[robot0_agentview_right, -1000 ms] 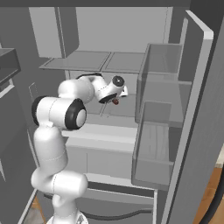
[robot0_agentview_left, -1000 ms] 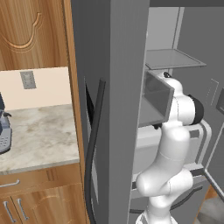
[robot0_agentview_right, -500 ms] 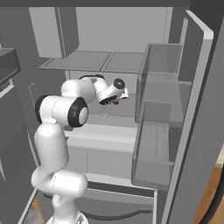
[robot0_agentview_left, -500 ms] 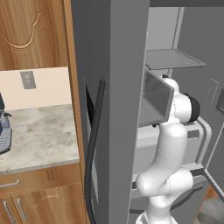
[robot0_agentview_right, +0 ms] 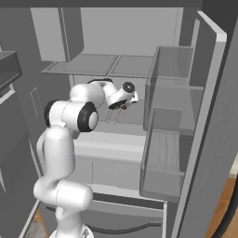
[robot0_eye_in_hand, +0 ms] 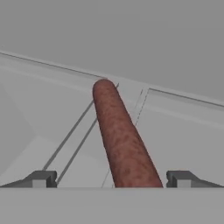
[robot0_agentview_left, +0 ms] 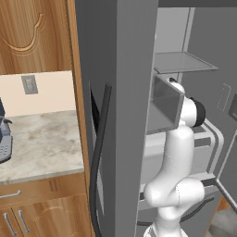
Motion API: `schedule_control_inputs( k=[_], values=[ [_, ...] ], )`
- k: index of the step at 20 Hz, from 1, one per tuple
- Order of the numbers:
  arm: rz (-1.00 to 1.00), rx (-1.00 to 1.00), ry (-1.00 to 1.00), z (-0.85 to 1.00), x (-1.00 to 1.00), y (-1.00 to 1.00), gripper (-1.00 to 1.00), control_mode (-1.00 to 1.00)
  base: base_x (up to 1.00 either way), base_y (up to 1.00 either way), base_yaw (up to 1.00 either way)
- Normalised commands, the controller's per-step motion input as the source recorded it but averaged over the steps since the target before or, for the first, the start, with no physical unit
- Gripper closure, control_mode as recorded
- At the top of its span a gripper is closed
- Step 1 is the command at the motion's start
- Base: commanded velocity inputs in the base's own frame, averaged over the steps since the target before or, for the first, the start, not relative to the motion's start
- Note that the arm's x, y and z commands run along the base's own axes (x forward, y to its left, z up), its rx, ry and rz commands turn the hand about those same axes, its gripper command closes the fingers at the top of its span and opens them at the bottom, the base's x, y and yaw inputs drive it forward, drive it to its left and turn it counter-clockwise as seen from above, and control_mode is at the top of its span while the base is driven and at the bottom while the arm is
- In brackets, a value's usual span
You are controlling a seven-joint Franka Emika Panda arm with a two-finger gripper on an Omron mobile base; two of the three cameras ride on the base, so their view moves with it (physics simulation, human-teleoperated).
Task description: Retrieve the sausage and cheese from the fridge and place them on the cutting board on the counter.
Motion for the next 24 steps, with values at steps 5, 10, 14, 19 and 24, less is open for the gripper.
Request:
schedule_control_inputs(
  k=[5, 10, 14, 19, 24],
  values=[
    [0.00, -0.02, 0.00, -0.32, 0.00, 0.00, -1.00, -1.00, 0.00, 0.00, 0.00],
    [0.00, -0.01, 0.00, -0.39, 0.00, 0.00, 1.00, -1.00, 0.00, 0.00, 0.00],
    [0.00, 0.00, 0.00, -0.16, 0.00, -0.10, 1.00, -1.00, 0.00, 0.00, 0.00],
    [0.00, 0.00, 0.00, -0.03, -0.02, -0.11, 1.00, -1.00, 0.00, 0.00, 0.00],
    [0.00, 0.00, 0.00, 0.00, -0.24, -0.02, 1.00, -1.00, 0.00, 0.00, 0.00]
  ],
)
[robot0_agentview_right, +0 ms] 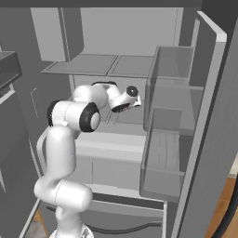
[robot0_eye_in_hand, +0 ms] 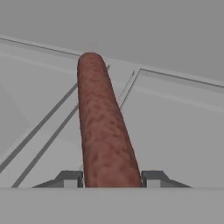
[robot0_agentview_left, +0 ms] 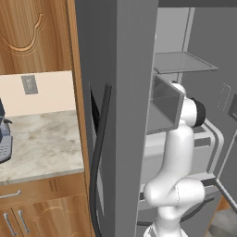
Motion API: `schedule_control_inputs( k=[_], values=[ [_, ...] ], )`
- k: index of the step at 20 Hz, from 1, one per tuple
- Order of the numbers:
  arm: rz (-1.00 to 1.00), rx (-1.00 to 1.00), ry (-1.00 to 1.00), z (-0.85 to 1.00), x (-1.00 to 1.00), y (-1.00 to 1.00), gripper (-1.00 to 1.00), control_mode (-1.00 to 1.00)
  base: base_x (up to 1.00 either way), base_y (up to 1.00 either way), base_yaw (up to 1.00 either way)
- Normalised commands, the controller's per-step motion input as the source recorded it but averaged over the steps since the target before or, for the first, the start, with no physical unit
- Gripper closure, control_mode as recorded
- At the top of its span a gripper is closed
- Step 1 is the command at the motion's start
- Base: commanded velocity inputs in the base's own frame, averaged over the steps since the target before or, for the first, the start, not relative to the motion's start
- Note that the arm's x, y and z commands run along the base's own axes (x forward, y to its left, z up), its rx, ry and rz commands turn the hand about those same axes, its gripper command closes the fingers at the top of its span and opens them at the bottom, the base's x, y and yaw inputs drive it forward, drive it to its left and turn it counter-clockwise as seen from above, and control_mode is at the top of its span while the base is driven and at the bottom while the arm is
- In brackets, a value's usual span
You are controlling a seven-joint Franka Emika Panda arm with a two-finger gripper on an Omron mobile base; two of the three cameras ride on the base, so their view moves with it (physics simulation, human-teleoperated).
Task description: Retrieve the sausage and cheese from the fridge and place them on the cutting board on the counter.
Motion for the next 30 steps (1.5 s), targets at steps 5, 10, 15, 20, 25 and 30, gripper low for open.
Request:
schedule_control_inputs(
  k=[5, 10, 15, 20, 25, 30],
  values=[
    [0.00, 0.00, 0.00, 0.00, -0.80, -0.06, 1.00, -1.00, 0.00, 0.00, 0.00],
    [0.00, 0.00, -0.06, 0.24, -1.00, 0.00, 1.00, -1.00, 0.00, 0.00, 0.00],
    [0.00, 0.00, -0.09, 0.57, -0.97, 0.00, 1.00, -1.00, 0.00, 0.00, 0.00],
    [0.00, -0.05, -0.02, 0.66, -0.99, -0.04, 1.00, -1.00, 0.00, 0.00, 0.00],
    [-0.02, -0.05, 0.00, 0.78, -0.61, -0.01, 1.00, -1.00, 0.00, 0.00, 0.00],
    [-0.02, -0.07, 0.03, 0.73, -0.57, 0.00, 1.00, -1.00, 0.00, 0.00, 0.00]
  ],
)
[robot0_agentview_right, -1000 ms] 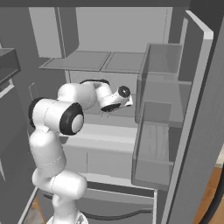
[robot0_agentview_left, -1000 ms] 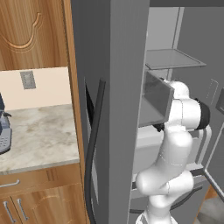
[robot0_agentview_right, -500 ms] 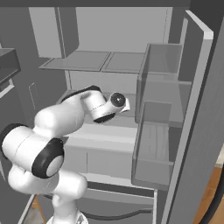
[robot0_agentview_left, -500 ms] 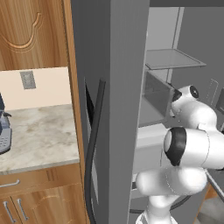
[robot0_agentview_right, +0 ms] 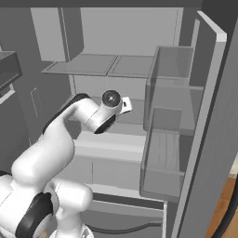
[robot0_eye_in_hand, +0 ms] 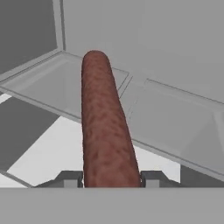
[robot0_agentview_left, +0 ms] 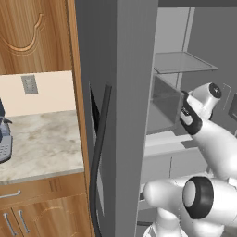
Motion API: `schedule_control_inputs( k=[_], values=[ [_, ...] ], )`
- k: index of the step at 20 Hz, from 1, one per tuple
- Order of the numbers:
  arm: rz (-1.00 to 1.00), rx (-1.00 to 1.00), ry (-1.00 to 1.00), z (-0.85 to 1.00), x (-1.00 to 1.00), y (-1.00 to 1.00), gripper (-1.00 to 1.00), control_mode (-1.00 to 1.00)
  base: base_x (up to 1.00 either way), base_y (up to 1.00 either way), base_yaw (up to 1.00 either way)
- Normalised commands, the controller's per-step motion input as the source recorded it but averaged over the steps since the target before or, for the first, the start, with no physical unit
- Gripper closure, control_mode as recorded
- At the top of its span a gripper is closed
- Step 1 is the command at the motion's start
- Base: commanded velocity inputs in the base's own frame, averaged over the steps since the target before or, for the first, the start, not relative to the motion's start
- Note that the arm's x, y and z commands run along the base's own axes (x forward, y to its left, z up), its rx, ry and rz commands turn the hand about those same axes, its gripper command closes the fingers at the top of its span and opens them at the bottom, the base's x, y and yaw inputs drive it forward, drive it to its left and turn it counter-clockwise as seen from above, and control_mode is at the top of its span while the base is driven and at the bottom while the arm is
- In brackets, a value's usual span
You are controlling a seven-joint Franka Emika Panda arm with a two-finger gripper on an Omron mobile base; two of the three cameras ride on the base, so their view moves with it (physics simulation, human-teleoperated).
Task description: Retrieve the sausage and cheese from the fridge and place them on the cutting board on the counter.
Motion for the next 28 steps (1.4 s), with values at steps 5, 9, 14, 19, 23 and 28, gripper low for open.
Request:
schedule_control_inputs(
  k=[5, 9, 14, 19, 23, 28],
  values=[
    [-0.03, -0.04, 0.06, 0.40, -0.93, 0.00, 1.00, -1.00, 0.00, 0.00, 0.00],
    [-0.09, 0.00, 0.09, 0.67, -0.82, 0.00, 1.00, -1.00, 0.00, 0.00, 0.00],
    [-0.07, 0.00, 0.03, 0.63, -0.76, 0.00, 1.00, -1.00, 0.00, 0.00, 0.00],
    [-0.01, 0.00, 0.02, 0.24, -0.49, 0.00, 1.00, -1.00, 0.00, 0.00, 0.00],
    [0.00, 0.00, 0.00, 0.00, 0.00, 0.00, 1.00, -1.00, 0.00, 0.00, 0.00],
    [0.00, 0.00, 0.00, 0.00, 0.00, 0.00, 1.00, -1.00, 0.00, 0.00, 0.00]
  ],
)
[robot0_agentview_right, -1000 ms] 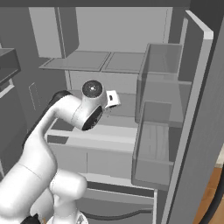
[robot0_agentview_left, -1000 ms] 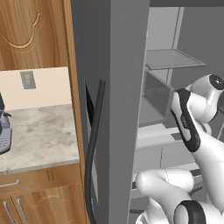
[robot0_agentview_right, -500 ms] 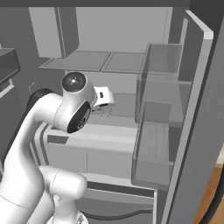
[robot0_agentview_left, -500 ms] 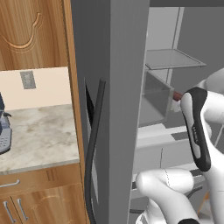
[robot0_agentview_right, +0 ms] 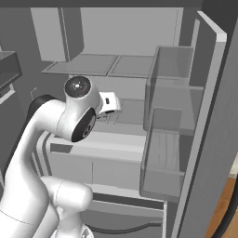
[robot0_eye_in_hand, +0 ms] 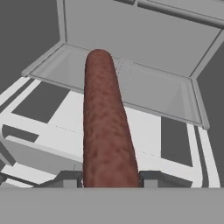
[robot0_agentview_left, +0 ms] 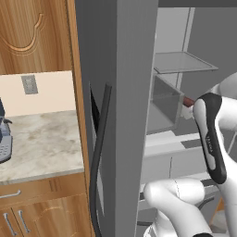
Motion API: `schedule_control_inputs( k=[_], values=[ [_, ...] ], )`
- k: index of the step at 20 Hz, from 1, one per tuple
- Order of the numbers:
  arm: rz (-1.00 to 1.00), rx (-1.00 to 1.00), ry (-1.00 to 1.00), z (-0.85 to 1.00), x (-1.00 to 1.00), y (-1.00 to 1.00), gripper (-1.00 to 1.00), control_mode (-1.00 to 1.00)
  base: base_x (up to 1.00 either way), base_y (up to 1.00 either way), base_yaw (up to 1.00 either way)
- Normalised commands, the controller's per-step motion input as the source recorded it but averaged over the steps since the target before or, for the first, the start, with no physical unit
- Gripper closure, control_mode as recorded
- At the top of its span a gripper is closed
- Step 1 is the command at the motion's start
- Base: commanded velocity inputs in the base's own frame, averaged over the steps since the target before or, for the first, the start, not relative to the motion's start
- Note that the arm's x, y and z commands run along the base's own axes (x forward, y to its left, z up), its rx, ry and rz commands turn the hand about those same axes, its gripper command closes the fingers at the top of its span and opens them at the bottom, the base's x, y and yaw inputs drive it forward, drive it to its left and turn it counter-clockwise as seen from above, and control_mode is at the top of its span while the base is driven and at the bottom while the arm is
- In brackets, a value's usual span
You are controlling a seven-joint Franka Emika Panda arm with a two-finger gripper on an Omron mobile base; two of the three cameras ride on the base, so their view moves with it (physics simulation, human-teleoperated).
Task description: Retrieve the sausage and cheese from the fridge and place them on the cutting board on the counter.
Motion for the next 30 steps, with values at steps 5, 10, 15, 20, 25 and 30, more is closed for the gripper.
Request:
schedule_control_inputs(
  k=[5, 10, 15, 20, 25, 30],
  values=[
    [0.00, 0.00, 0.00, 0.00, 0.00, 0.00, 1.00, 1.00, 0.00, 0.00, 0.00],
    [0.00, 0.00, 0.00, 0.00, 0.00, 0.00, 1.00, 1.00, 0.00, 0.00, 0.00],
    [0.00, 0.00, 0.00, 0.00, 0.00, 0.00, 1.00, 1.00, -0.39, -0.02, 0.00],
    [0.00, 0.00, 0.00, 0.00, 0.00, 0.00, 1.00, 1.00, -0.99, -0.01, 0.00],
    [0.00, 0.00, 0.00, 0.00, 0.00, 0.00, 1.00, 1.00, -0.91, 0.00, -0.02],
    [0.00, 0.00, 0.00, 0.00, 0.00, 0.00, 1.00, 1.00, -0.81, 0.03, -0.03]
  ],
)
